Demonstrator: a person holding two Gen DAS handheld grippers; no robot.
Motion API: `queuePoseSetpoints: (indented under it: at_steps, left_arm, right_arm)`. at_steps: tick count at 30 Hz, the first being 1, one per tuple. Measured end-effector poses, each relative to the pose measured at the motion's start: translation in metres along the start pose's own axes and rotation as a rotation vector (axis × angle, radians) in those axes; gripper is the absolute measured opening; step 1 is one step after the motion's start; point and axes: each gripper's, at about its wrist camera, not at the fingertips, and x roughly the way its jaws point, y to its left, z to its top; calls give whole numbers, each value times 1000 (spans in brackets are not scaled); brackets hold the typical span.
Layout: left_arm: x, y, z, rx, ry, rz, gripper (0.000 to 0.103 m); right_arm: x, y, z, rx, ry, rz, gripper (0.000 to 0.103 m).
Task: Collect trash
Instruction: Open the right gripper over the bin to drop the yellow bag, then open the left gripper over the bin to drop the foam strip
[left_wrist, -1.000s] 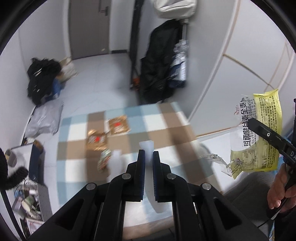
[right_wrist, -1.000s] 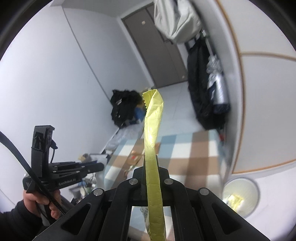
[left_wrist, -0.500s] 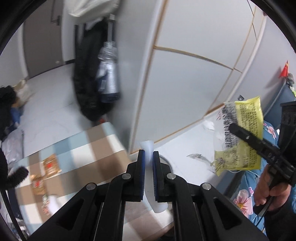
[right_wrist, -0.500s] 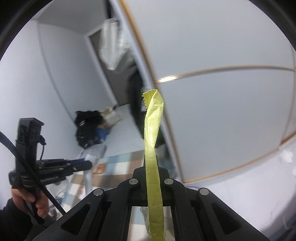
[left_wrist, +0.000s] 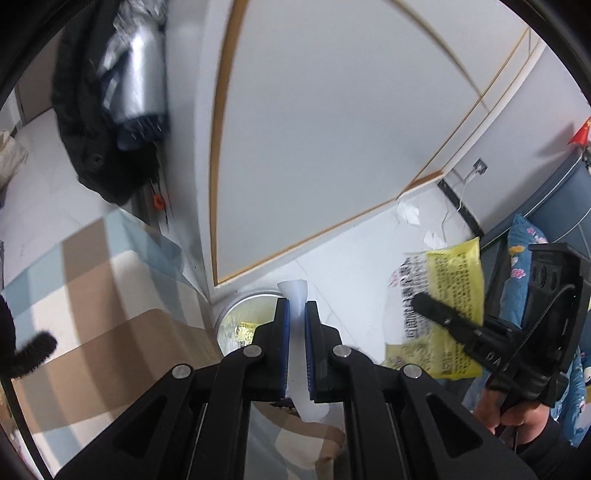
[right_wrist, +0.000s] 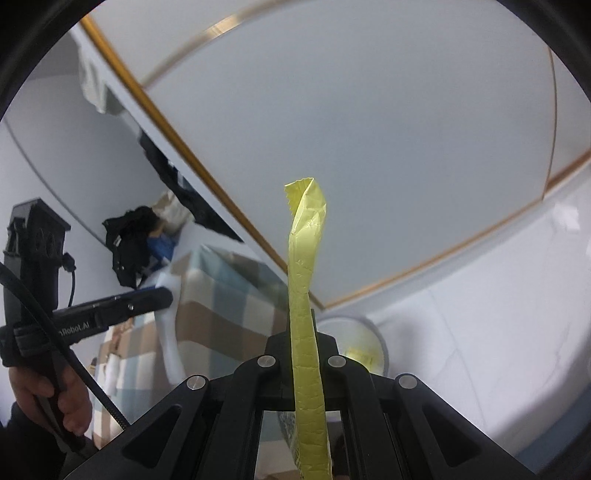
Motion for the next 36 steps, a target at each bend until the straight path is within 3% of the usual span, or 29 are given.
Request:
queuePoseSetpoints:
  at_steps: [6,19,24,29,36]
  left_arm:
    - [36,-2,3,14,69,20,3]
    - [76,-1,7,19,161,63,3]
    - [83,-4,9,30,179,67,3]
    - [92,-4,9,34,195,74,3]
    - [100,-5,8,18,214,57,4]
  right_arm:
    - [68,-24,-9,64,142,10,1]
    - [163,-76,-42,196,291,67,5]
    - [177,-89,-55,240,321,66,33]
    - [169,-101,-56,270,294,91,54]
    - [156,-103,-58,278,270,75,56]
